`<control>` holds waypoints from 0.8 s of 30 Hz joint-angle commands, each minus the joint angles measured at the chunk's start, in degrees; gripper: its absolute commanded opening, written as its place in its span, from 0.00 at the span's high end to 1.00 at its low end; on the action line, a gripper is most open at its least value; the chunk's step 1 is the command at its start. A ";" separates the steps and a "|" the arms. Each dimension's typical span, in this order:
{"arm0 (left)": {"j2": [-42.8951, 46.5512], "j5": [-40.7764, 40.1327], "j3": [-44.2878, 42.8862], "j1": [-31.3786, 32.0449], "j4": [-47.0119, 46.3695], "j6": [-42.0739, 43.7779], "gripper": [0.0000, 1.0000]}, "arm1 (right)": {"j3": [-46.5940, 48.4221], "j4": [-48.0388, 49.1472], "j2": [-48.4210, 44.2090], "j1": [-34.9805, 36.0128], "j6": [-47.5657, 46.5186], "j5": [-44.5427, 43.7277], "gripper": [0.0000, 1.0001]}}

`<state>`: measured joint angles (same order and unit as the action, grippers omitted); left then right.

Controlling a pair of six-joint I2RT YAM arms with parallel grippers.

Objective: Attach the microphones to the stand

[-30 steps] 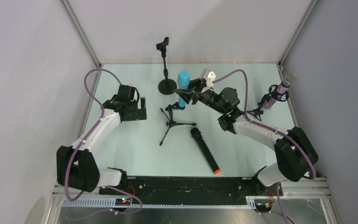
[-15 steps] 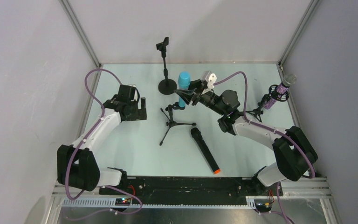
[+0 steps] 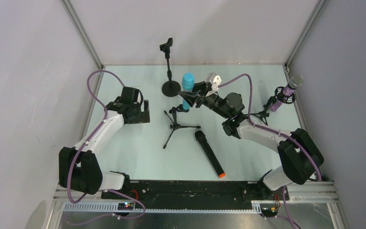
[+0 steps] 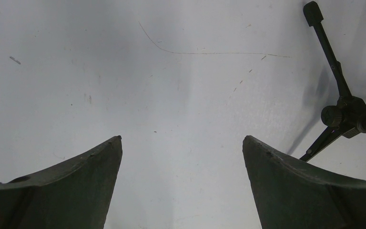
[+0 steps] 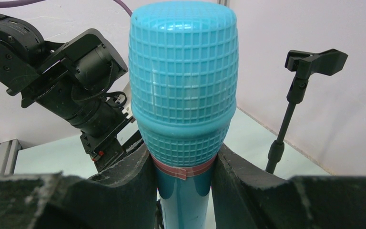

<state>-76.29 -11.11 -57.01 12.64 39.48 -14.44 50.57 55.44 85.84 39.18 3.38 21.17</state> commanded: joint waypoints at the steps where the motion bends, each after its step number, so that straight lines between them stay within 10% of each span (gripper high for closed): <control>1: -0.16 -1.32 -0.68 0.21 -1.56 1.08 0.00 | -1.77 -3.32 2.24 0.49 0.49 -0.08 1.00; 24: 0.11 -0.88 -0.57 0.19 -1.61 0.99 0.00 | -6.71 2.57 6.35 0.60 -0.51 0.86 1.00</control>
<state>-76.62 -11.42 -57.01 12.64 39.48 -14.41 46.57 66.22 88.73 39.18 3.62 20.14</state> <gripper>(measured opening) 0.996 0.428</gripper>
